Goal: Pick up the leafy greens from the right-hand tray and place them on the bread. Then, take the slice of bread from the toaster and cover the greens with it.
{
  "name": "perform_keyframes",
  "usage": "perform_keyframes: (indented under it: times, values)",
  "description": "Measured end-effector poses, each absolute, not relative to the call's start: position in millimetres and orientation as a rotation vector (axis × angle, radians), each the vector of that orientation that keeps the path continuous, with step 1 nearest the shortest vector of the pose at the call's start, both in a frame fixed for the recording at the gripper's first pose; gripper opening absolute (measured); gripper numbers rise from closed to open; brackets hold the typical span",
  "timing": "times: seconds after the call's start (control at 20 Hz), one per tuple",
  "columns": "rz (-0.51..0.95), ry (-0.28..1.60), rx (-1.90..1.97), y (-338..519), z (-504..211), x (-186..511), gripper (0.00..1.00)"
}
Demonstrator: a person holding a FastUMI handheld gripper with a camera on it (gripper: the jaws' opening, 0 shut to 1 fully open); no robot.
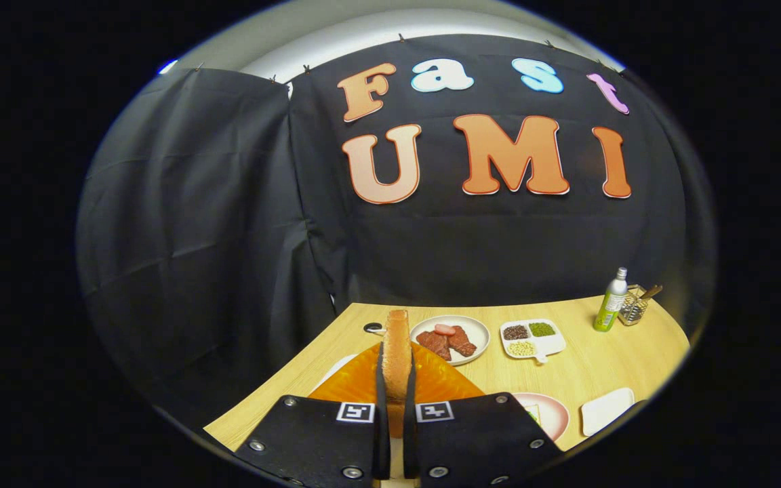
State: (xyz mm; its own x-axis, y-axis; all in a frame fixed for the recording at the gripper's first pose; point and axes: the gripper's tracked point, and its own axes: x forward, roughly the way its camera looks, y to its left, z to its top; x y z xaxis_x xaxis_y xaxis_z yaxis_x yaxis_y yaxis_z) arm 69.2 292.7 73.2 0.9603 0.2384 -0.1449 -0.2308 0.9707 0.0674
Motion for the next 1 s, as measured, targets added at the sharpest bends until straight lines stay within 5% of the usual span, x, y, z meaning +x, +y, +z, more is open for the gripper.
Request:
perform_keyframes:
  times: [1.0]
  values:
    - [0.211,0.31,0.02,212.4,-26.9,75.6,0.08]
